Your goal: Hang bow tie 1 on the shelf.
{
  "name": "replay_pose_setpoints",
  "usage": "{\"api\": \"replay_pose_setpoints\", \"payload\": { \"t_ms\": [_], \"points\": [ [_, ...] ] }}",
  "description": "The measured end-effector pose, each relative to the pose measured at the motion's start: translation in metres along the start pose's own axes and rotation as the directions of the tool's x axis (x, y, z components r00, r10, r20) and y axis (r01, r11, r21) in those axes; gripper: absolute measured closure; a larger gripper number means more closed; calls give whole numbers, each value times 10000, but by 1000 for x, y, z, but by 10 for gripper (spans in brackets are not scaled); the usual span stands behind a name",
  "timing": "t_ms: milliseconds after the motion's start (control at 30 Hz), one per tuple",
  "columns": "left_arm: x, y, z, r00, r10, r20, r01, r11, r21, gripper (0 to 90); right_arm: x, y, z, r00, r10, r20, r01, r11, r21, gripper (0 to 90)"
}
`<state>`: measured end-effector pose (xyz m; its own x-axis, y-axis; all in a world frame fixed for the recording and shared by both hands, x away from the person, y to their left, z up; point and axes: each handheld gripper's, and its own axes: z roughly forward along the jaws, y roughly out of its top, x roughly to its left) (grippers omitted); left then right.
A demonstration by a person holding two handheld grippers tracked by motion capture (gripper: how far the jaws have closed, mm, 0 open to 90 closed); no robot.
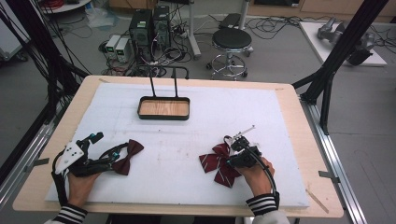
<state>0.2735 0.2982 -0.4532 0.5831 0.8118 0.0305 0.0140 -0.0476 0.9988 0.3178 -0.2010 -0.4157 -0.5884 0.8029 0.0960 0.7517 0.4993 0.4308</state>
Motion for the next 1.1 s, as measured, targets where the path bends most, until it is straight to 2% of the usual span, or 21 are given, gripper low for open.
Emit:
{"api": "replay_pose_setpoints", "payload": {
  "t_ms": [233,267,367,500,633,767,800,967,1000,1033,1067,1100],
  "points": [
    [0,0,0,10000,0,-3,0,10000,4,142,0,0,-3,9999,-68,-95,64,9994,-345,757],
    [0,0,0,10000,2,-2,-2,10000,3,142,0,0,-4,9997,-242,-64,238,9982,-550,757],
    [0,0,0,10000,2,-1,-2,10000,3,142,1,0,-6,9994,-333,-42,330,9970,-702,757],
    [0,0,0,10000,0,-2,0,10000,2,142,2,1,-8,9995,-318,-37,313,9954,-908,757],
    [0,0,0,10000,4,-4,-4,10000,7,142,4,1,-12,9986,-520,129,533,9872,-1505,757],
    [0,0,0,10000,4,-6,-4,10000,8,142,6,1,-17,9981,-594,189,620,9761,-2081,757],
    [0,0,0,10000,7,-8,-7,10000,8,142,6,1,-17,9981,-594,189,620,9761,-2081,757],
    [0,0,0,10000,12,-8,-12,10000,10,142,9,1,-25,9934,-899,715,1073,9485,-2982,757],
    [0,0,0,10000,12,-9,-12,10000,9,142,9,1,-25,9934,-899,715,1073,9485,-2982,757],
    [0,0,0,10000,11,-6,-11,10000,9,142,10,1,-26,9923,-948,792,1151,9423,-3143,757],
    [0,0,0,10000,10,-8,-10,10000,8,142,11,1,-29,9914,-984,866,1229,9274,-3534,757],
    [0,0,0,10000,13,-8,-13,10000,11,142,11,1,-29,9914,-984,866,1229,9274,-3534,757]
  ]
}}
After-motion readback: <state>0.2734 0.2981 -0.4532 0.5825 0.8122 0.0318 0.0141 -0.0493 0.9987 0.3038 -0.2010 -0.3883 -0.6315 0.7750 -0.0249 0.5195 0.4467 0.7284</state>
